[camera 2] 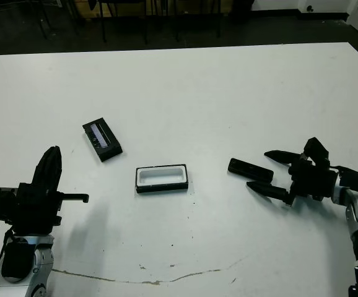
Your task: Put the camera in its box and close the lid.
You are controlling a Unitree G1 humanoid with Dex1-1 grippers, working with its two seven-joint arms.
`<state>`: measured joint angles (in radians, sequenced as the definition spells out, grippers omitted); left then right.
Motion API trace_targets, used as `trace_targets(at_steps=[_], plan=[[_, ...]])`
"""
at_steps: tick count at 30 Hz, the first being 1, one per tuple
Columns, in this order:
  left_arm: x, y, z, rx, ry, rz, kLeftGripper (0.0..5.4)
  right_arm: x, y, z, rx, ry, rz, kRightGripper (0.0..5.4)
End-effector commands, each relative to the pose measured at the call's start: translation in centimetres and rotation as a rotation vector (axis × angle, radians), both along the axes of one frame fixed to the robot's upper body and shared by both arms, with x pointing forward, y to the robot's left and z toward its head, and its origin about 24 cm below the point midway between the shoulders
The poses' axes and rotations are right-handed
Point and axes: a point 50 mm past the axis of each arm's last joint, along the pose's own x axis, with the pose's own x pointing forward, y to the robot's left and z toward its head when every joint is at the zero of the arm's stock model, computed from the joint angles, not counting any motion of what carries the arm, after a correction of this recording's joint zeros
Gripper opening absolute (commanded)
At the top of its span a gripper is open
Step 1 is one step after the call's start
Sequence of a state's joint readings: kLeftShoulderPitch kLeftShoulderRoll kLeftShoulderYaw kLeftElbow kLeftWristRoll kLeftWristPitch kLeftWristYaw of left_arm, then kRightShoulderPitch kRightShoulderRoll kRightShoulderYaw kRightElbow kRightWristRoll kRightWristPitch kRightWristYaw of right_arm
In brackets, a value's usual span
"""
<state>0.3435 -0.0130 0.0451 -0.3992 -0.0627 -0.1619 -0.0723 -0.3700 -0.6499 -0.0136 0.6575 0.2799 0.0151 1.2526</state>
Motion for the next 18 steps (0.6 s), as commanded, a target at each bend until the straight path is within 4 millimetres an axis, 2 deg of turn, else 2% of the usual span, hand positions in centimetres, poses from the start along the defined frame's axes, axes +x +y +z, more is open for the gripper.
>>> trace_targets(at_steps=[1, 4, 9, 18], plan=[[-0.8, 0.5, -1.1, 0.007, 0.071, 0.011, 0.0, -1.0, 0.0, -2.7, 0.0, 0.105, -0.044, 5.37], [-0.8, 0.6, -1.0, 0.012, 0.071, 0.011, 0.0, -1.1, 0.1, -3.0, -0.019, 0.079, -0.053, 5.07], [-0.8, 0.7, -1.0, 0.02, 0.07, 0.013, 0.0, -1.2, 0.4, -2.9, -0.007, 0.065, -0.037, 4.21], [-0.8, 0.7, -1.0, 0.029, 0.074, 0.021, 0.0, -0.8, 1.1, -0.2, -0.108, 0.061, 0.002, 2.59]])
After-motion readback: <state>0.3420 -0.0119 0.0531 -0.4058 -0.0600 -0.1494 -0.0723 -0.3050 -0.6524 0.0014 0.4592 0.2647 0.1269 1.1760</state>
